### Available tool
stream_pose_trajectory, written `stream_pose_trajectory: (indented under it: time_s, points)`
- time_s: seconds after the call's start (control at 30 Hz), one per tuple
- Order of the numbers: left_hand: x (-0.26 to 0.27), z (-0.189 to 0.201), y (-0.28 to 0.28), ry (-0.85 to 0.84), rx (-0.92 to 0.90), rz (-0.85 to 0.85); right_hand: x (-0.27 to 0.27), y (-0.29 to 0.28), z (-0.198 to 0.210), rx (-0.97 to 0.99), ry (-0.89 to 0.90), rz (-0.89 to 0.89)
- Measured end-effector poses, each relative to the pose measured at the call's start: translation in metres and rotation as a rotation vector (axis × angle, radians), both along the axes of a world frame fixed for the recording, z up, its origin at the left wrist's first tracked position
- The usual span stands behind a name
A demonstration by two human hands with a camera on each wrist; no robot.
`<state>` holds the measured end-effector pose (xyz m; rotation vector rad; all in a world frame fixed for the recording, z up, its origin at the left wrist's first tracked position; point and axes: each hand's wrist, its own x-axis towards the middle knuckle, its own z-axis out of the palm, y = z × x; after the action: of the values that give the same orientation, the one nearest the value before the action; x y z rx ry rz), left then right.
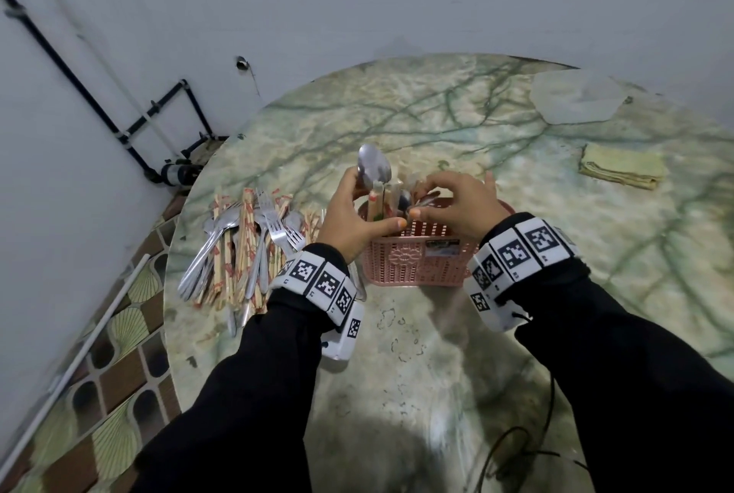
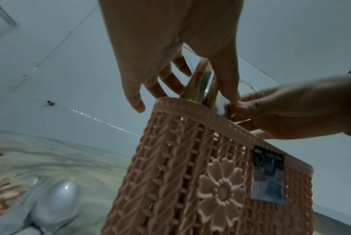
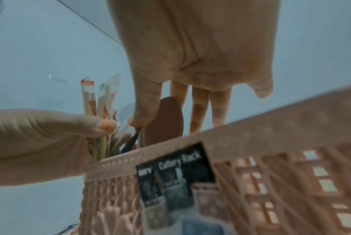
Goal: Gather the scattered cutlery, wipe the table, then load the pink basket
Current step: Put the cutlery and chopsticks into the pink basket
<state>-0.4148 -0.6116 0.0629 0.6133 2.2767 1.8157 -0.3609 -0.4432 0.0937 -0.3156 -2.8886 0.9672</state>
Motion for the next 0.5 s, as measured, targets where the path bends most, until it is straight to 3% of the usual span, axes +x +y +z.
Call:
stream_pose_trajectory:
  time_s: [0.2, 0.33, 0.5]
  points:
    - [0.0, 0.0, -0.007, -0.013, -0.117, -0.021, 0.0, -0.006, 0.0, -0.271, 0.057, 0.038]
    - [0.002, 0.002, -0.008, -0.077, -0.106, 0.002, 0.005, -0.007, 0.0, -0.237, -0.02, 0.025]
    - [0.009, 0.005, -0.001, -0.018, -0.13, 0.015, 0.006, -0.013, 0.0, -0.214, 0.019, 0.012]
